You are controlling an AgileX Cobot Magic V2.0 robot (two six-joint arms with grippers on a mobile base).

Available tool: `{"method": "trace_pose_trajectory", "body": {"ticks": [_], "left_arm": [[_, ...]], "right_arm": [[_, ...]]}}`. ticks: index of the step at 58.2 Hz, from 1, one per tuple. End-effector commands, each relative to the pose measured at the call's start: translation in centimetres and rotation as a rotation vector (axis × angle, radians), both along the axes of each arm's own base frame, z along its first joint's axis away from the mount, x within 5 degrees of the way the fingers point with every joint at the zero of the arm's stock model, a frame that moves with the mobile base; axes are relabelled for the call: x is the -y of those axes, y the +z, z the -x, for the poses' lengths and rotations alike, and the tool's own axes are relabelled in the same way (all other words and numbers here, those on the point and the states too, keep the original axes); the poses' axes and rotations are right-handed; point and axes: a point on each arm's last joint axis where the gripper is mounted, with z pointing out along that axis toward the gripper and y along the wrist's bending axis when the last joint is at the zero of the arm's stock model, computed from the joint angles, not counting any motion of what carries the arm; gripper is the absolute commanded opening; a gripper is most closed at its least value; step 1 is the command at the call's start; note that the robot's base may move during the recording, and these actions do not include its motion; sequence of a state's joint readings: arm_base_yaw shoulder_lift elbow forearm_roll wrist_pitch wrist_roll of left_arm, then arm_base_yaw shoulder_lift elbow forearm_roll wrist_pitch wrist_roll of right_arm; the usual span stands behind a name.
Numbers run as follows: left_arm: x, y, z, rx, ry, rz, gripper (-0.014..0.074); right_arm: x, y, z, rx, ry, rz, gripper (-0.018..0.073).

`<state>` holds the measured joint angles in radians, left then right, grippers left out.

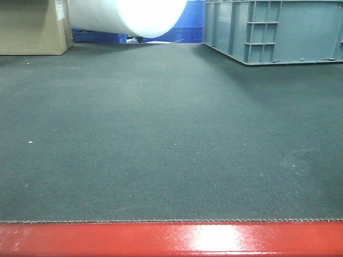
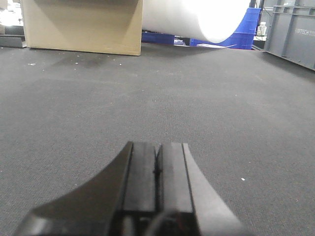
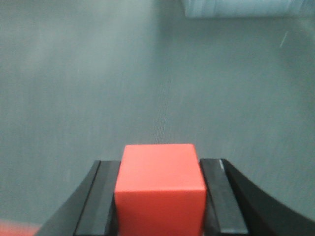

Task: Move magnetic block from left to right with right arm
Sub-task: 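Stop the base at the grey carpet table near the crates, then lower the red cube with the right gripper onto the carpet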

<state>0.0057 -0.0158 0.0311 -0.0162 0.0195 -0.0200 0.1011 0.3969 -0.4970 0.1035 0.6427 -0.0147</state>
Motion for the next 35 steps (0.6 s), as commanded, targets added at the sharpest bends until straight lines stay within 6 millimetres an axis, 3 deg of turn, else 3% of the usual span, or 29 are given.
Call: {"method": "trace_pose_trajectory", "body": {"ticks": [1,15,35], "left_arm": [[0.0,0.4,0.1,0.079,0.003,0.007,-0.0117],[0.0,0.4,0.1,0.079,0.003,0.007,-0.0117],[0.0,0.4,0.1,0.079,0.003,0.007,-0.0117]], "right_arm": [[-0.6,2.0,-2.4,0.010,0.039,0.024,0.0286],[-3.9,2.8,-8.2,-0.033,0.221,0.183,0.0286],[-12.5,0.8,-15.1,-0.297,0.409,0.232,0.0286]]}}
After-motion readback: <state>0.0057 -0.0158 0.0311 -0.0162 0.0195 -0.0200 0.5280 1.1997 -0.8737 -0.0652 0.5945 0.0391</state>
